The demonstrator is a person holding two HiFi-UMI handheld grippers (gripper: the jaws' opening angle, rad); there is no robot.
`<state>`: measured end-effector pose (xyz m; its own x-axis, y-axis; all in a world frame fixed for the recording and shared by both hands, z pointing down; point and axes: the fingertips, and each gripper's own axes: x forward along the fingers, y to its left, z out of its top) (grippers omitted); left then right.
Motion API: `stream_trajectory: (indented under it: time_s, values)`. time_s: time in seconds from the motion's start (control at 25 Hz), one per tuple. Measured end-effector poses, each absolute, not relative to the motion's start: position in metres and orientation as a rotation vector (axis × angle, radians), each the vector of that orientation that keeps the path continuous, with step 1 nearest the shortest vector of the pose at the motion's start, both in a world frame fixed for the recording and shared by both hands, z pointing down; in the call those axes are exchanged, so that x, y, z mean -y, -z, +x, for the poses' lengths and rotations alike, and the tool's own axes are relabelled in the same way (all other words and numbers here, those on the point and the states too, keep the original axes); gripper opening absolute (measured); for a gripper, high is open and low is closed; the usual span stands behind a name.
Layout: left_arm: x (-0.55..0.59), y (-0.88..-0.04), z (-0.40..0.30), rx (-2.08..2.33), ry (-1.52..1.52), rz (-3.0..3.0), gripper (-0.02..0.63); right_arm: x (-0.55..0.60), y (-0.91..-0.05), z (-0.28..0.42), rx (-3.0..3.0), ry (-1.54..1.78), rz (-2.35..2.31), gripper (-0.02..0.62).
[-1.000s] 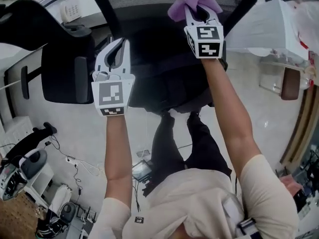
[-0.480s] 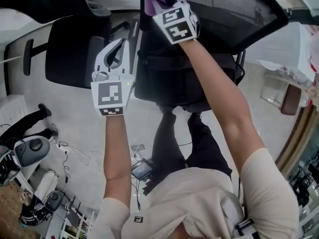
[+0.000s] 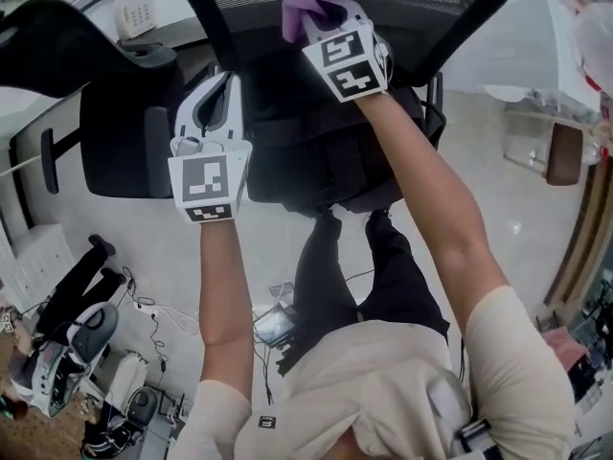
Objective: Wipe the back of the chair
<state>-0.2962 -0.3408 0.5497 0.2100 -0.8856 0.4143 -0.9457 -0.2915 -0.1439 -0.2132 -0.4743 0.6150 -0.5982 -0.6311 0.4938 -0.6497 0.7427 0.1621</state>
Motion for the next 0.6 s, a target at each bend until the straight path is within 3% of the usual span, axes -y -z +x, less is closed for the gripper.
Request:
stream_trajectory:
  time_s: [0.28, 0.6]
  values:
    - [0.38, -0.541, -0.216, 1.664, -0.655, 2.438, 0.009, 0.489, -0.601, -0.014, 2.249, -0.163, 1.368, 0.046]
    - [0.39, -0.533, -0.166, 1.63, -0.678, 2.477, 0.009, 0.487, -0.6, 0.011, 2.261, -0.221, 1.367, 0.046]
